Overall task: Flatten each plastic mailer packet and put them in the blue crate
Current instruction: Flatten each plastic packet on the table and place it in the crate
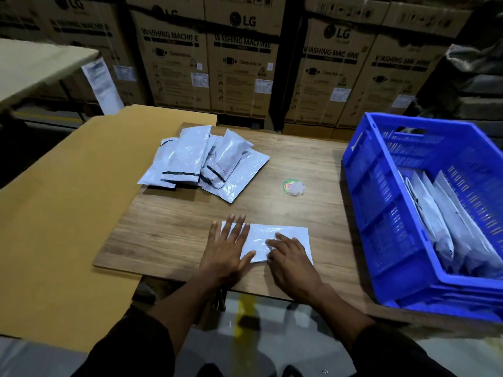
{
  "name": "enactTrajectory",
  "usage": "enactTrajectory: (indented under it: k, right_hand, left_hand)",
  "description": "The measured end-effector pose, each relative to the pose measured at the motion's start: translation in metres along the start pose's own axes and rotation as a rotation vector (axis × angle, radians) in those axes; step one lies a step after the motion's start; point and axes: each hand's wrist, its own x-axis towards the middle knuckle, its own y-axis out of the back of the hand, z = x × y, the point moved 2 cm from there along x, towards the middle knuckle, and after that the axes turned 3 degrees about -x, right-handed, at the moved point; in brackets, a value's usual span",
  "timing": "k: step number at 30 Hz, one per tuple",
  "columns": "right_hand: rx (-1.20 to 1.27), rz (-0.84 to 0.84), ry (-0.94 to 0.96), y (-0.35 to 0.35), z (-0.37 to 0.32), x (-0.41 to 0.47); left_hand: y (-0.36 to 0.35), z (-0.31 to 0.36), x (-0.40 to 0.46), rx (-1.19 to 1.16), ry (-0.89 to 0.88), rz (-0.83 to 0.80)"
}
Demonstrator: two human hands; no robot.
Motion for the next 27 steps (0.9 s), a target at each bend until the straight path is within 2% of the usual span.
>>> enactTrajectory:
  k: [3, 5, 6, 8, 10, 12, 16, 19, 22, 25, 27]
  right_hand:
    - [0.058, 0.012, -0.07, 0.011, -0.002, 0.004]
    - [0.073, 0.015, -0.066, 0.018, -0.002, 0.004]
    - [0.04, 0.025, -0.014, 0.019, -0.001, 0.002]
    - [-0.11, 0.046, 0.202, 0.022, -0.002, -0.002]
    - [-0.219, 0.056, 0.463, 0.021, -0.006, -0.006]
    - [-0.282, 0.032, 0.596, 0.021, -0.006, -0.006]
    - [-0.382, -0.194, 0.497, 0.03, 0.004, 0.022]
    - [-0.293, -0.302, 0.412, 0.037, 0.01, 0.038]
    - [-0.25, -0.263, 0.297, 0.064, 0.015, 0.046]
    - [-0.191, -0.197, 0.176, 0.086, 0.037, 0.052]
    - [-0.163, -0.08, 0.11, 0.104, 0.055, 0.055]
  left_hand:
    - [0.002, 0.009, -0.003, 0.106, -0.188, 0.044]
    - [0.002, 0.005, -0.003, 0.121, -0.184, 0.035]
    - [0.003, 0.002, -0.002, 0.113, -0.145, 0.011]
    - [0.006, -0.004, 0.0, 0.095, -0.091, -0.061]
    - [0.011, -0.006, 0.003, 0.081, -0.087, -0.104]
    - [0.017, -0.006, 0.008, 0.025, -0.098, -0.099]
    - [0.024, -0.007, 0.014, -0.161, -0.131, -0.042]
    - [0.034, -0.003, 0.016, -0.347, -0.057, 0.133]
    - [0.032, 0.0, 0.013, -0.414, 0.133, 0.286]
    - [0.012, 0.01, 0.013, -0.297, 0.224, 0.215]
    - [0.0, 0.025, 0.017, -0.224, 0.218, 0.15]
